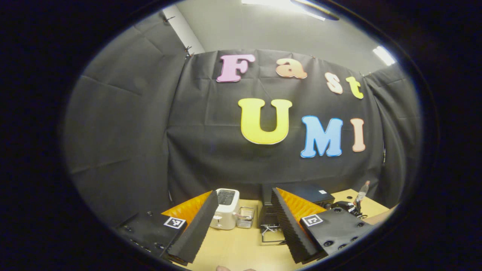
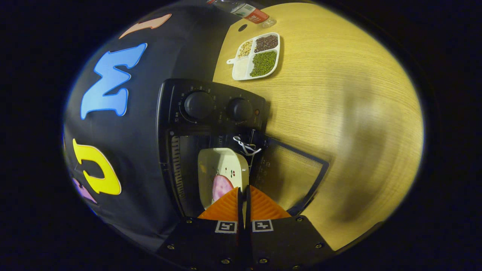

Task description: Open the electric oven with the left hand, put the food in, and close the electric oven.

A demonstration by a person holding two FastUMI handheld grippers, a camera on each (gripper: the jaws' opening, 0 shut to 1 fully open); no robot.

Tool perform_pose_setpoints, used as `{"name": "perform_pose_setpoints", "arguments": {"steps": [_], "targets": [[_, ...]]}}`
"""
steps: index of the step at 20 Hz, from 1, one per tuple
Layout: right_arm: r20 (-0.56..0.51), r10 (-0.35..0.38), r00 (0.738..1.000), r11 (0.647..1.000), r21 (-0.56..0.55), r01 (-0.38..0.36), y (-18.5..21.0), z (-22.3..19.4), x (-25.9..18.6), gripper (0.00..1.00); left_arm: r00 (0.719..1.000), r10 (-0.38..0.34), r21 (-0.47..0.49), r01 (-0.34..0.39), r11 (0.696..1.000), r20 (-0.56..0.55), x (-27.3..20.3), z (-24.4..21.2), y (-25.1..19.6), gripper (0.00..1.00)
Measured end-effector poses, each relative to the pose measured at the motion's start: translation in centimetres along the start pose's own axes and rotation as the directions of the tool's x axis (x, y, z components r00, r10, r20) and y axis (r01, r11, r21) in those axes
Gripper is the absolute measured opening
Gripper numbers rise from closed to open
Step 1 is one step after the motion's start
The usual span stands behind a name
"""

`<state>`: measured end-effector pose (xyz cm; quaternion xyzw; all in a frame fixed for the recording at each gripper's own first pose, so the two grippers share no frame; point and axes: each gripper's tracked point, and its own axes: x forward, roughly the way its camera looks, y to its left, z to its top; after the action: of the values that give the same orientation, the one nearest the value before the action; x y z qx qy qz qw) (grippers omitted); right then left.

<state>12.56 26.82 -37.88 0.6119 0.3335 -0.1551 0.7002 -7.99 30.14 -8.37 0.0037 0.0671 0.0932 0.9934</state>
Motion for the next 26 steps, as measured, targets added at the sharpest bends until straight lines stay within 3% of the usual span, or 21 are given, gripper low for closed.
{"name": "perform_pose_setpoints", "arguments": {"steps": [4,5,7,8,12,17,19,20,21,22,23,24,26], "targets": [[0.080,-0.046,0.996,0.998,0.047,0.042,1.1,-0.1,3.1,0.01,0.998,0.054,0.009,-0.054,0.998,-0.013,-0.8,-0.2,2.7,0.96],[0.103,-0.049,0.994,0.998,0.054,0.043,1.6,0.2,3.8,0.01,0.998,0.067,0.015,-0.067,0.998,-0.017,-0.9,-0.5,3.2,1.00],[0.133,-0.044,0.990,0.995,0.090,0.032,2.7,0.1,5.3,0.00,0.996,0.089,0.027,-0.088,0.996,-0.031,-1.1,-0.7,4.2,0.96],[0.146,-0.040,0.989,0.993,0.115,0.023,3.1,0.1,6.2,0.01,0.994,0.096,0.031,-0.094,0.995,-0.043,-1.1,-0.9,4.5,1.00],[0.161,0.026,0.987,0.988,0.144,-0.050,4.9,-0.2,8.8,0.01,0.993,0.100,0.045,-0.098,0.994,-0.060,-1.1,-1.2,4.5,0.96],[0.149,0.075,0.986,0.991,0.102,-0.091,5.4,0.3,8.7,0.05,0.996,0.064,0.047,-0.061,0.997,-0.057,-0.7,-1.0,3.6,1.00],[0.107,0.111,0.988,0.992,0.045,-0.116,5.5,0.3,8.0,0.16,0.998,0.039,0.041,-0.037,0.998,-0.052,0.0,-1.0,2.0,1.00],[0.093,0.116,0.989,0.993,-0.007,-0.115,5.5,0.9,7.3,0.46,0.998,0.027,0.040,-0.025,0.999,-0.053,0.4,-1.0,0.9,1.00],[0.081,0.126,0.989,0.991,-0.061,-0.121,5.7,-0.3,6.5,0.45,0.998,0.015,0.038,-0.013,0.999,-0.053,0.9,-1.3,-0.5,1.00],[0.071,0.115,0.991,0.988,-0.113,-0.107,5.4,-0.1,5.6,0.59,0.999,0.002,0.036,0.000,0.999,-0.052,1.4,-1.4,-1.8,1.00],[0.062,0.100,0.993,0.982,-0.167,-0.088,4.8,0.1,4.4,0.55,0.999,-0.011,0.033,0.012,0.999,-0.052,1.8,-1.5,-2.8,1.00],[0.054,0.091,0.994,0.975,-0.208,-0.078,4.3,0.5,3.5,0.66,0.999,-0.024,0.029,0.025,0.999,-0.047,2.0,-1.4,-3.7,1.00],[0.034,0.074,0.997,0.951,-0.305,-0.060,3.3,1.4,1.4,0.67,0.998,-0.049,0.023,0.050,0.998,-0.035,2.1,-1.0,-5.9,1.00]]}}
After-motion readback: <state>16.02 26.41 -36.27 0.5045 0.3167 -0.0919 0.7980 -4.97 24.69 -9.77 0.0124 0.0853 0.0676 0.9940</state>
